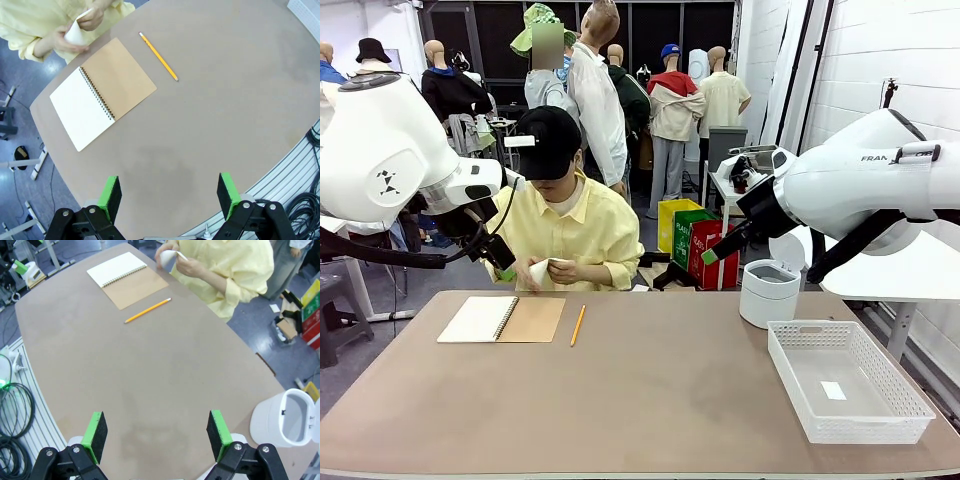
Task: Sort the paper based on its condition.
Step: If a person hands you a paper, place it in the Organizing basket , and if it's crumpled, put it in the Trash can.
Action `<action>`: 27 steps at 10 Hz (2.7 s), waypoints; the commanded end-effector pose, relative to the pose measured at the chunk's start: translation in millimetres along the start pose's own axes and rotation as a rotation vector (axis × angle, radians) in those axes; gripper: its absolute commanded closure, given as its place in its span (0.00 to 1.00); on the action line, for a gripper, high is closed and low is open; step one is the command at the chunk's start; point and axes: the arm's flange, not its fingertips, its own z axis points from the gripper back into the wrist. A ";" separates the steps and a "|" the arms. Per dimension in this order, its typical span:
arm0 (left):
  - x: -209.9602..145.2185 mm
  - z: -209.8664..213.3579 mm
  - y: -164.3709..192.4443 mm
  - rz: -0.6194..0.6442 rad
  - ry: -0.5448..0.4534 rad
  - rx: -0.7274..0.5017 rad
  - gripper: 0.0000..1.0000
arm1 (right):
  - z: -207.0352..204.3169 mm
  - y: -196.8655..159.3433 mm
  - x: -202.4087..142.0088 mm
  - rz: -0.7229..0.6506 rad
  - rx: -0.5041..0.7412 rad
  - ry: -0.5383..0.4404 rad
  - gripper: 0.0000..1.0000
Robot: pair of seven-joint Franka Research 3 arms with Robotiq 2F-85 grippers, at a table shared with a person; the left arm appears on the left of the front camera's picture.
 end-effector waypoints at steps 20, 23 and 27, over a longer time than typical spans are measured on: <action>-0.2 0.4 0.6 -0.001 0.000 0.002 0.00 | 0.5 -0.1 0.9 0.002 0.002 0.008 0.00; -0.2 0.4 0.6 -0.001 0.000 0.002 0.00 | 0.5 -0.1 0.9 0.002 0.002 0.008 0.00; -0.2 0.4 0.6 -0.001 0.000 0.002 0.00 | 0.5 -0.1 0.9 0.002 0.002 0.008 0.00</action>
